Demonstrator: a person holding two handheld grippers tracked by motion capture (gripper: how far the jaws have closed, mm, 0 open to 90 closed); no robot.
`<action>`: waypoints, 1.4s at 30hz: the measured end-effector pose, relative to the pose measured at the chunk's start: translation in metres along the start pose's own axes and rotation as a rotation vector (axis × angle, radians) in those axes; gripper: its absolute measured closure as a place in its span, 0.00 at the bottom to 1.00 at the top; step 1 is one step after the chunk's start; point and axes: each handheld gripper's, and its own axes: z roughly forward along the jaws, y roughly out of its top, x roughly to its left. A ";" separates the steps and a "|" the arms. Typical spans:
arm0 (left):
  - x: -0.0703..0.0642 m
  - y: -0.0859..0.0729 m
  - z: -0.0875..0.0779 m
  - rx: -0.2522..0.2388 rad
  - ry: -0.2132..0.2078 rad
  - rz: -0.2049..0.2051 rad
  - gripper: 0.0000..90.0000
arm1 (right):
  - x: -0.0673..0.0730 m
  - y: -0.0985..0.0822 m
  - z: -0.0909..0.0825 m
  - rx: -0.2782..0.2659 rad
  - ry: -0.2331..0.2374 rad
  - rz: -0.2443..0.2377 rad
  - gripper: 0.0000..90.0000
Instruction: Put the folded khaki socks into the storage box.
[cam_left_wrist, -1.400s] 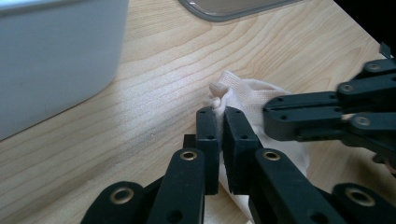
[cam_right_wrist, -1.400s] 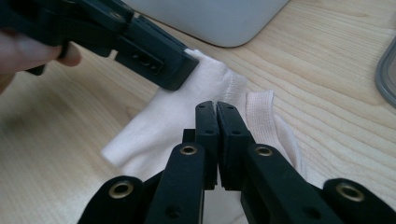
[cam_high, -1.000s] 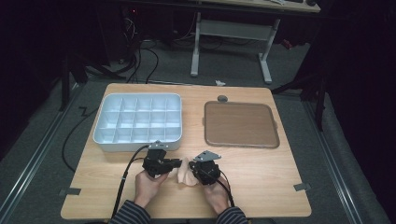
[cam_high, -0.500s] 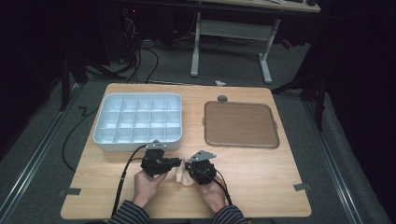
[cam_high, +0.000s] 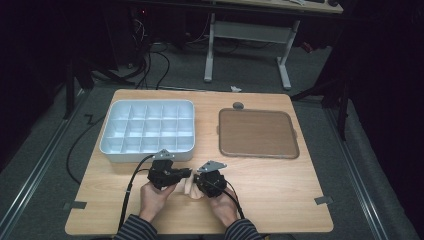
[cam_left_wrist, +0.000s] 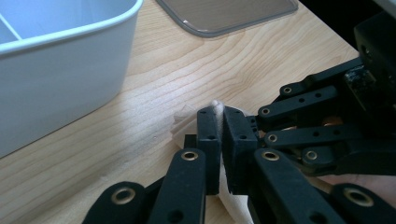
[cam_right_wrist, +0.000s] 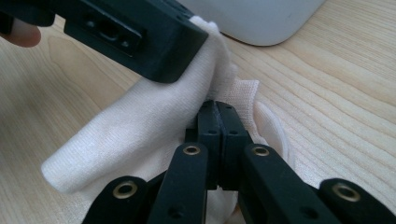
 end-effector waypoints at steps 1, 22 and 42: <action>0.000 0.000 0.000 0.004 0.005 0.002 0.96 | 0.001 0.000 0.000 -0.002 -0.001 0.004 0.98; 0.001 -0.003 -0.002 0.022 0.052 -0.010 0.96 | -0.015 -0.006 -0.041 -0.062 -0.084 0.033 0.73; -0.002 -0.006 0.002 0.012 0.038 -0.021 0.96 | -0.018 -0.028 -0.026 0.011 -0.036 0.064 0.87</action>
